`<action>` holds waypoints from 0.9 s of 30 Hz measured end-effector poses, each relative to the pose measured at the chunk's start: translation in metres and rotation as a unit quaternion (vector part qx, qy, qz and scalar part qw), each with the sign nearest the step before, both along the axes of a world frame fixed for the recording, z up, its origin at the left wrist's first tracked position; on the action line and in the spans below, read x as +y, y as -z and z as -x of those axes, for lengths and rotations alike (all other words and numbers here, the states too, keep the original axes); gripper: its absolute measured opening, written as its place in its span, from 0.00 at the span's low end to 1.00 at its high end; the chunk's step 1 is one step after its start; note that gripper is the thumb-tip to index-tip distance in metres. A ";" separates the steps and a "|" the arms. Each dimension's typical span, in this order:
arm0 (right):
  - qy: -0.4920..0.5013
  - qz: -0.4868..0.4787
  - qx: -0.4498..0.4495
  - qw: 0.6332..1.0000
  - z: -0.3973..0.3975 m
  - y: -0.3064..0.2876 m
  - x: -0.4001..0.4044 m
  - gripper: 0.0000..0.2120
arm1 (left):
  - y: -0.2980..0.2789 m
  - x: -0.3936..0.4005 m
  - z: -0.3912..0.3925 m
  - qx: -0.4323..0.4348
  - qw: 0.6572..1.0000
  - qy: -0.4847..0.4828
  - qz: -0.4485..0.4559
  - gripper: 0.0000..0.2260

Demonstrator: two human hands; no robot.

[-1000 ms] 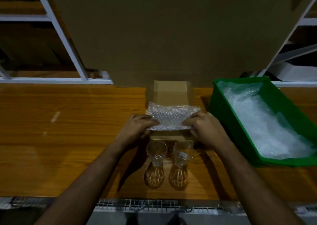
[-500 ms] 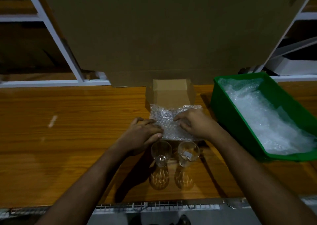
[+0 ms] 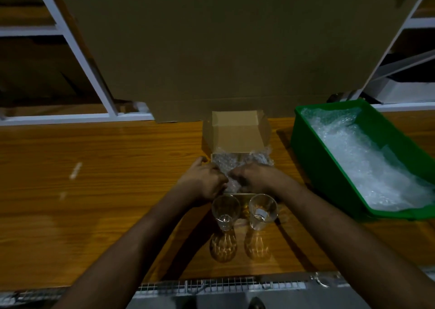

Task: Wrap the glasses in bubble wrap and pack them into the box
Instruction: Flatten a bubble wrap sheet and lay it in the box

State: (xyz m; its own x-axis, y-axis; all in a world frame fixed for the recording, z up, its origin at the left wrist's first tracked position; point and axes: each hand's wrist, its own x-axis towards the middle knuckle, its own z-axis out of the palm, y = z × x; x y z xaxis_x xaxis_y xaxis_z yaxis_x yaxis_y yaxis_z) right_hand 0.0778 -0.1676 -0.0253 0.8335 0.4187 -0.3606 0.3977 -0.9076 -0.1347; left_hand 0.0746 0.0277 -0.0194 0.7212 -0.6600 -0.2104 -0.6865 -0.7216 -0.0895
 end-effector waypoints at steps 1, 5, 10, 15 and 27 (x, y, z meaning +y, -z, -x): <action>-0.001 0.012 0.009 1.000 -0.001 0.001 0.001 0.19 | -0.002 -0.005 -0.003 -0.006 1.000 0.007 -0.010 0.15; 0.016 0.017 0.010 1.000 -0.003 -0.002 0.000 0.14 | 0.004 -0.017 -0.013 0.005 0.999 -0.011 -0.051 0.10; 0.043 0.034 -0.044 0.998 -0.001 -0.009 -0.007 0.14 | 0.013 -0.020 -0.022 -0.004 0.994 -0.009 -0.108 0.09; 0.065 0.032 0.000 0.997 0.004 -0.002 -0.004 0.11 | 0.019 -0.030 -0.026 -0.075 0.992 0.039 -0.095 0.08; 0.088 0.042 0.059 0.993 -0.001 -0.012 0.003 0.09 | 0.017 -0.035 -0.026 -0.033 0.995 -0.013 -0.089 0.08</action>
